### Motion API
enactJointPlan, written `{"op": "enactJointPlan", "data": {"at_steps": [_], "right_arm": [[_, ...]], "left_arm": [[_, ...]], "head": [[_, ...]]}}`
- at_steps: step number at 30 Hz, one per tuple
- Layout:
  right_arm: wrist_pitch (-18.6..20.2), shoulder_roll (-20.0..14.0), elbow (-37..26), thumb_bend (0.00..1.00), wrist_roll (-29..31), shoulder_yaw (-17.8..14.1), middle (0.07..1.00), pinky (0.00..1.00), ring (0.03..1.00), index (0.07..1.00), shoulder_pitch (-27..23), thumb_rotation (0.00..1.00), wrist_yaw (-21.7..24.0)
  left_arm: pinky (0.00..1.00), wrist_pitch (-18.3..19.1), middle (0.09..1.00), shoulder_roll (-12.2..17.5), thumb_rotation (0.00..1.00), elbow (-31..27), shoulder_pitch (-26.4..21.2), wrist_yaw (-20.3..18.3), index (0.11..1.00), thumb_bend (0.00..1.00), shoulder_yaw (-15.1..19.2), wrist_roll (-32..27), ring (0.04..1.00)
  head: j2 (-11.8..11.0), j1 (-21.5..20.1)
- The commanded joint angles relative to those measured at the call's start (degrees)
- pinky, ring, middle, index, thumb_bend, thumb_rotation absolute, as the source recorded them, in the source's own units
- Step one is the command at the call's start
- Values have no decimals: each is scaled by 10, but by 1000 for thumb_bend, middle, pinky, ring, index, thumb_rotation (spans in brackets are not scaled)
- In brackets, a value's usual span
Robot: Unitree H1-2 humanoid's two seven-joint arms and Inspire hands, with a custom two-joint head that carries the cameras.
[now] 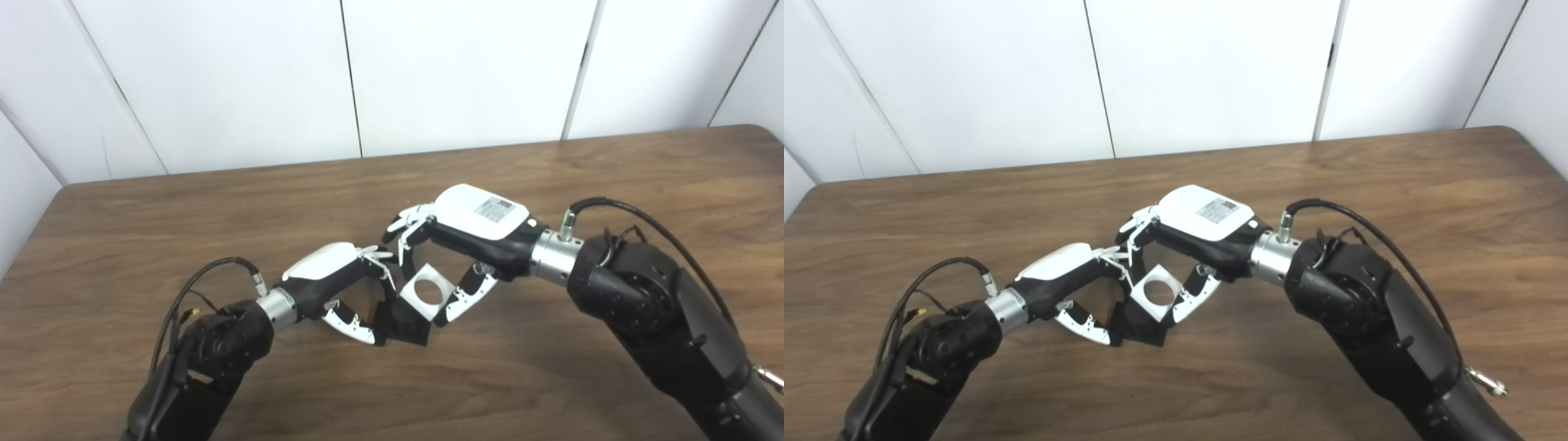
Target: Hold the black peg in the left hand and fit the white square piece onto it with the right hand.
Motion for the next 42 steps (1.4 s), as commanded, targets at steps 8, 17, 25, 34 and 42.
{"op": "enactJointPlan", "data": {"at_steps": [8,17,25,34,42], "right_arm": [[-32,19,16,516,-9,9,808,770,851,481,-29,139,-12],[-42,28,39,516,-18,17,813,777,849,482,-25,137,-15],[-51,29,53,517,-19,16,808,776,848,481,-25,136,-18],[-66,30,83,517,-27,18,805,763,843,482,-24,135,-32],[-67,27,99,517,-29,16,807,769,844,482,-25,136,-38]], "left_arm": [[986,-3,930,-6,79,-8,-9,0,494,520,-11,15,999],[988,1,925,-9,76,-13,-7,-1,494,520,-11,14,997],[983,-2,923,-11,76,-13,-5,2,494,520,-10,15,994],[984,3,927,-11,75,-17,-2,-1,493,521,-10,15,993],[980,4,929,-9,76,-19,-1,-2,493,520,-10,16,992]], "head": [[1,6],[2,7],[3,7],[4,8],[5,9]]}}
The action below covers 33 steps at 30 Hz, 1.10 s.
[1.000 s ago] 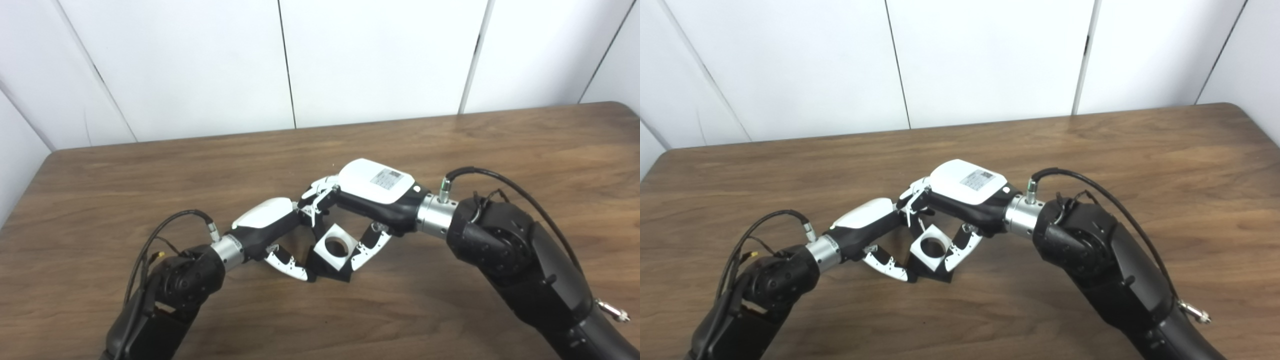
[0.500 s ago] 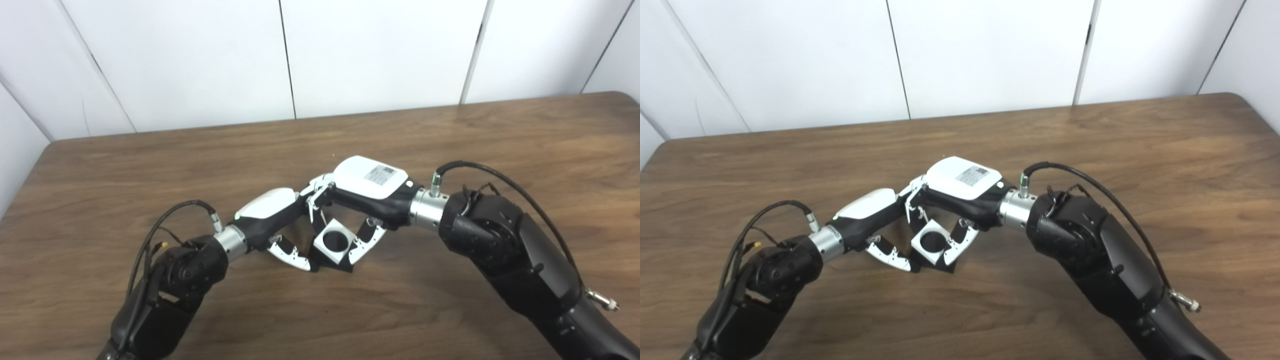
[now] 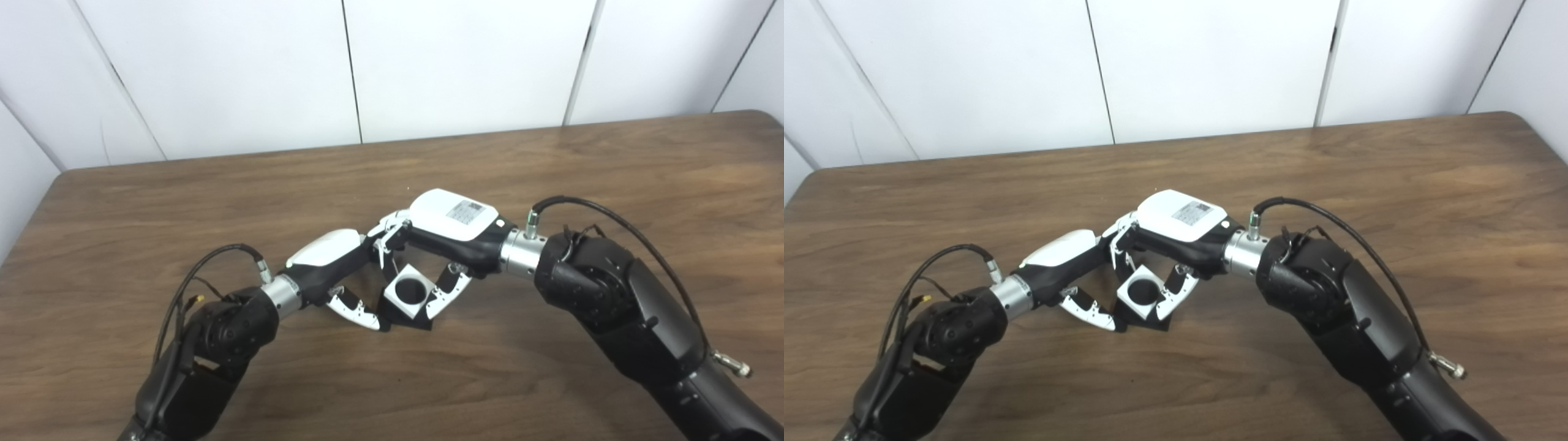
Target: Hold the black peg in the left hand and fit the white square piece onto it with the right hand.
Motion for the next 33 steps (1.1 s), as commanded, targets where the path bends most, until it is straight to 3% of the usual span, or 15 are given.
{"op": "enactJointPlan", "data": {"at_steps": [1,33], "right_arm": [[-9,0,8,517,-3,-6,805,766,843,481,-22,136,-11],[-11,-25,1,518,-22,6,810,775,852,484,-3,139,10]], "left_arm": [[981,-5,931,0,76,-18,-3,-3,493,520,-9,10,994],[982,-3,930,3,79,-19,-7,-2,494,520,-7,11,994]], "head": [[1,0],[7,-2]]}}
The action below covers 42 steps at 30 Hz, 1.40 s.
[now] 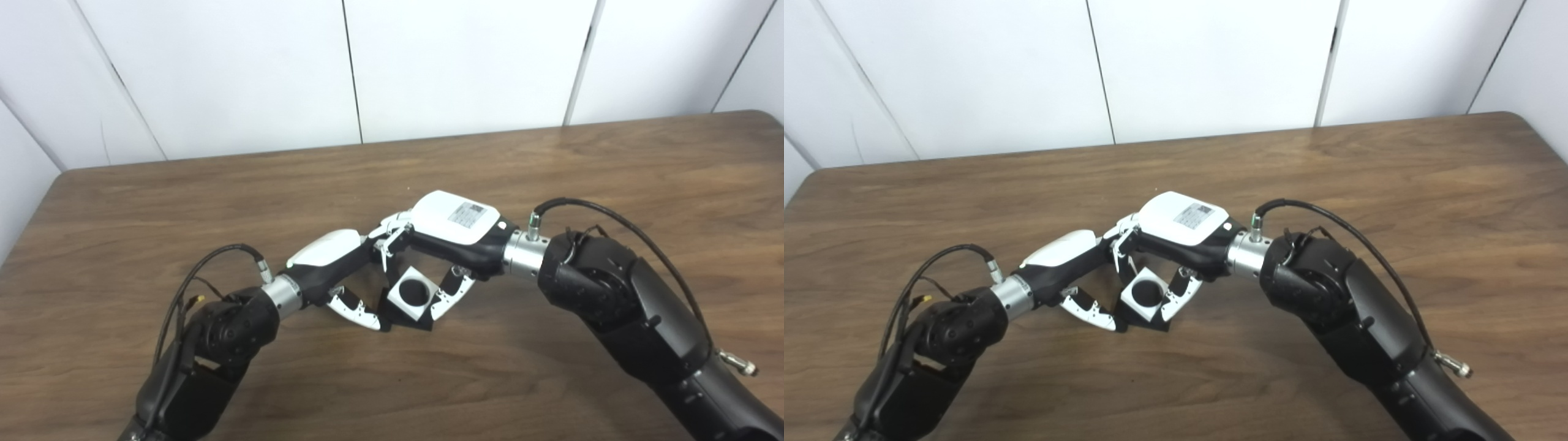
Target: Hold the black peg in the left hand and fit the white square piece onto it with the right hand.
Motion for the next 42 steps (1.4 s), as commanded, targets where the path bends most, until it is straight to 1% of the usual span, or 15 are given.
{"op": "enactJointPlan", "data": {"at_steps": [1,5,15,16,17,18,20,27,34,42], "right_arm": [[12,-14,-3,517,-16,2,812,781,855,486,-5,142,18],[27,-15,-8,516,-21,4,831,796,865,496,-6,161,35],[37,-17,-11,519,-28,5,850,808,869,498,-1,165,38],[38,-17,-11,574,-28,6,851,809,869,534,0,198,39],[38,-17,-12,682,-28,6,852,810,869,605,0,264,39],[37,-18,-11,752,-28,6,852,811,868,650,0,303,38],[38,-18,-12,788,-27,5,855,815,870,675,0,324,40],[36,-18,-12,811,-29,6,854,814,868,691,-1,334,42],[44,-18,-16,830,-32,8,868,831,883,722,-2,348,55],[46,-18,-18,839,-32,5,873,831,888,735,-3,349,60]], "left_arm": [[982,-4,931,3,79,-19,-6,-2,494,520,-7,11,995],[985,-6,930,2,78,-19,-6,0,493,520,-7,10,993],[990,-3,929,1,78,-20,-5,-1,493,520,-9,8,994],[990,-3,929,1,77,-20,-5,0,493,520,-9,9,993],[990,-4,928,1,77,-20,-5,1,493,520,-9,9,993],[989,-5,928,1,77,-19,-5,1,493,520,-10,9,992],[988,-5,928,1,77,-18,-6,1,493,520,-10,9,991],[991,-2,928,0,77,-19,-5,1,493,520,-9,8,991],[988,-1,925,2,77,-20,-5,0,493,520,-8,8,990],[990,-3,924,2,77,-19,-5,0,493,520,-8,8,987]], "head": [[0,0],[1,0],[2,-1],[2,-2],[2,-2],[3,-2],[3,-2],[3,-2],[3,-2],[2,-2]]}}
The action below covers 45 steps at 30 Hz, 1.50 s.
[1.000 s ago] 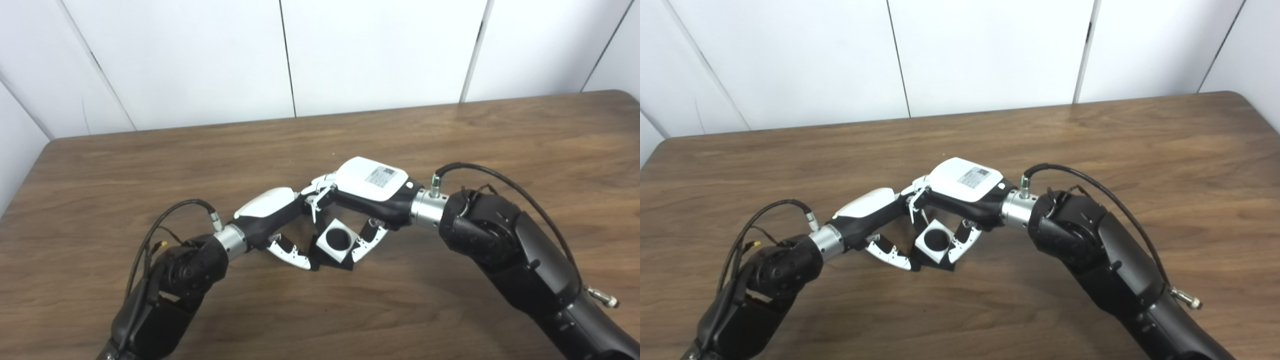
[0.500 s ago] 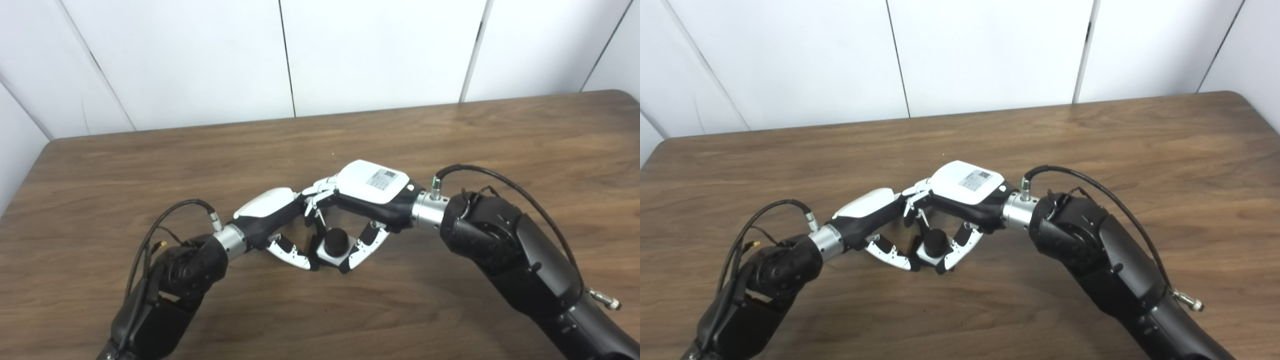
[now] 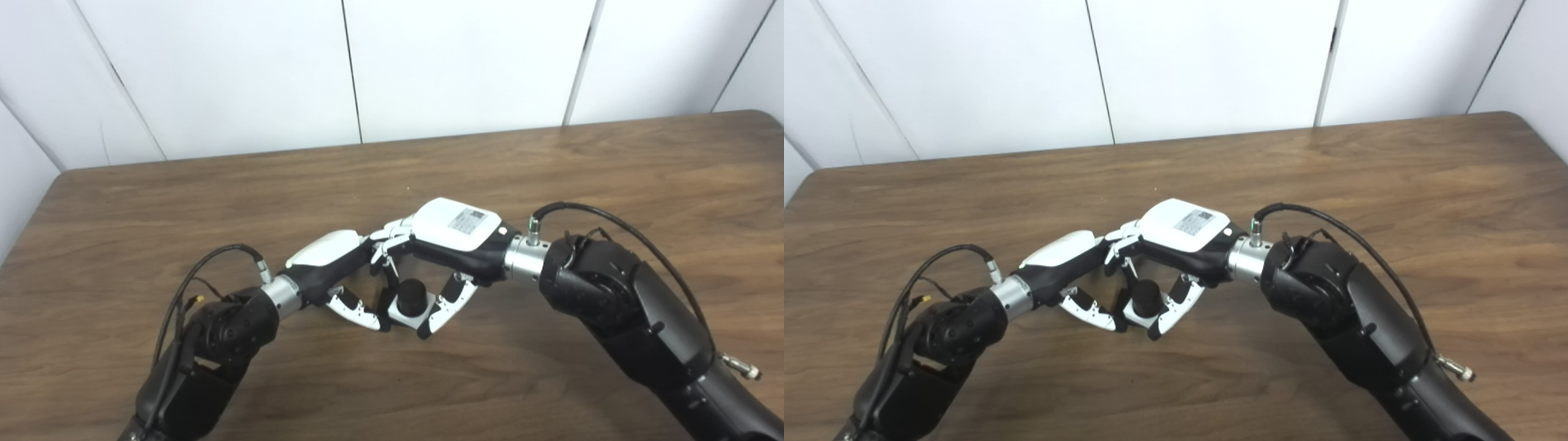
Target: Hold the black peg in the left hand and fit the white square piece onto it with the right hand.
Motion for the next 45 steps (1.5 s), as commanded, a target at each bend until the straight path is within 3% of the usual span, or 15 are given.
{"op": "enactJointPlan", "data": {"at_steps": [1,8,19,31,37,45], "right_arm": [[23,-16,0,839,-16,0,873,830,887,737,-8,351,27],[26,-17,-4,816,-9,-15,878,836,892,742,-15,354,26],[42,-17,-4,800,23,-62,857,747,857,724,-24,327,6],[110,-16,-9,819,88,-128,864,718,841,723,-3,280,-1],[123,-5,2,820,132,-169,827,632,791,719,30,223,-43],[127,25,2,771,139,-200,803,692,786,728,90,182,-126]], "left_arm": [[990,-13,924,2,77,-16,-6,1,493,520,-8,9,987],[983,-17,926,3,77,-11,-6,3,493,520,-9,11,983],[988,-15,925,4,76,-13,-4,1,493,520,-6,7,985],[987,-6,922,7,74,-21,5,-2,492,521,-5,10,986],[978,-10,923,9,74,-19,7,1,493,521,-4,10,985],[973,-9,926,11,73,-19,13,0,493,521,0,5,992]], "head": [[0,0],[-3,-6],[-4,-10],[-4,-14],[-4,-16],[-5,-27]]}}
